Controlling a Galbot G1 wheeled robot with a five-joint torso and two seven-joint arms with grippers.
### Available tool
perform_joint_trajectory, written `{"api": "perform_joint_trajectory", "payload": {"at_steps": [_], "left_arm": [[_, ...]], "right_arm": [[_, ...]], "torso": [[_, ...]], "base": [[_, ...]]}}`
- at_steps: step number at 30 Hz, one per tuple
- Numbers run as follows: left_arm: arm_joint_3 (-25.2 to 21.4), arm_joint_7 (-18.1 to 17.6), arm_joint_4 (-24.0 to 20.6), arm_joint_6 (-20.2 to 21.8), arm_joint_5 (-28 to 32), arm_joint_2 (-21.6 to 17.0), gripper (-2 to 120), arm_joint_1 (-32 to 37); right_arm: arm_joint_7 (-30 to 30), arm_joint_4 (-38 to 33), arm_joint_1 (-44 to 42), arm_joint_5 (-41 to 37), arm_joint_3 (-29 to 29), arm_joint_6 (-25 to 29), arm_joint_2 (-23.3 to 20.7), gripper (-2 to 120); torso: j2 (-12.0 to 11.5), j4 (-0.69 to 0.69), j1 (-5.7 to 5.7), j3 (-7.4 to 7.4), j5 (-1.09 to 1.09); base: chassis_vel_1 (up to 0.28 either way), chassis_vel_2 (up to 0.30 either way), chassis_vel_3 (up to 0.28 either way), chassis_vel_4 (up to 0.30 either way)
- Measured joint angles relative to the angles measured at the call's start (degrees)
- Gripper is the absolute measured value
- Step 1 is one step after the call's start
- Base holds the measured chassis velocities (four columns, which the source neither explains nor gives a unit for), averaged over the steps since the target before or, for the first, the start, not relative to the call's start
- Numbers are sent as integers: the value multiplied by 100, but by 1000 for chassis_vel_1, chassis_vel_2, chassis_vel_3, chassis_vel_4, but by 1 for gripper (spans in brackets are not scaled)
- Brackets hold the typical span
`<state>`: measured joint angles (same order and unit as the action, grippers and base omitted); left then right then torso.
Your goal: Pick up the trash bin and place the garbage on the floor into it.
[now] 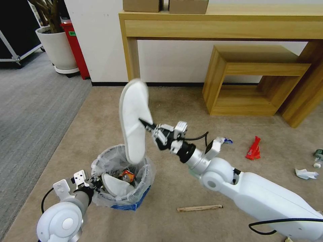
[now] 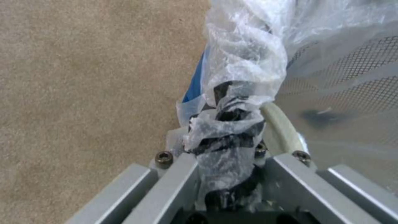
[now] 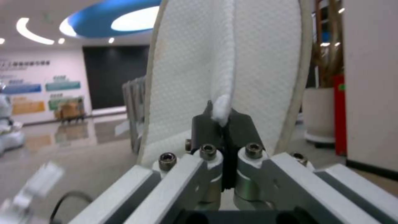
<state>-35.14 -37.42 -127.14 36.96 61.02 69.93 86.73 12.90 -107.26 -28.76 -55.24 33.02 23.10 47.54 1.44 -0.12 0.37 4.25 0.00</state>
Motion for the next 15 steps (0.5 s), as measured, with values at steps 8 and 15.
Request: {"api": "perform_joint_trajectory", "payload": {"at_steps": [8, 15], "left_arm": [[-7, 3, 0, 0, -17, 85, 0, -17], [-15, 4, -2, 0, -15, 110, 0, -31]], "right_arm": [[60, 550, 379, 297, 652, 154, 274, 0], [156, 1167, 635, 713, 1005, 421, 523, 0]], "torso": [[0, 0, 0, 0, 0], [0, 0, 0, 0, 0]], "base": [[0, 0, 0, 0], [0, 0, 0, 0]]}}
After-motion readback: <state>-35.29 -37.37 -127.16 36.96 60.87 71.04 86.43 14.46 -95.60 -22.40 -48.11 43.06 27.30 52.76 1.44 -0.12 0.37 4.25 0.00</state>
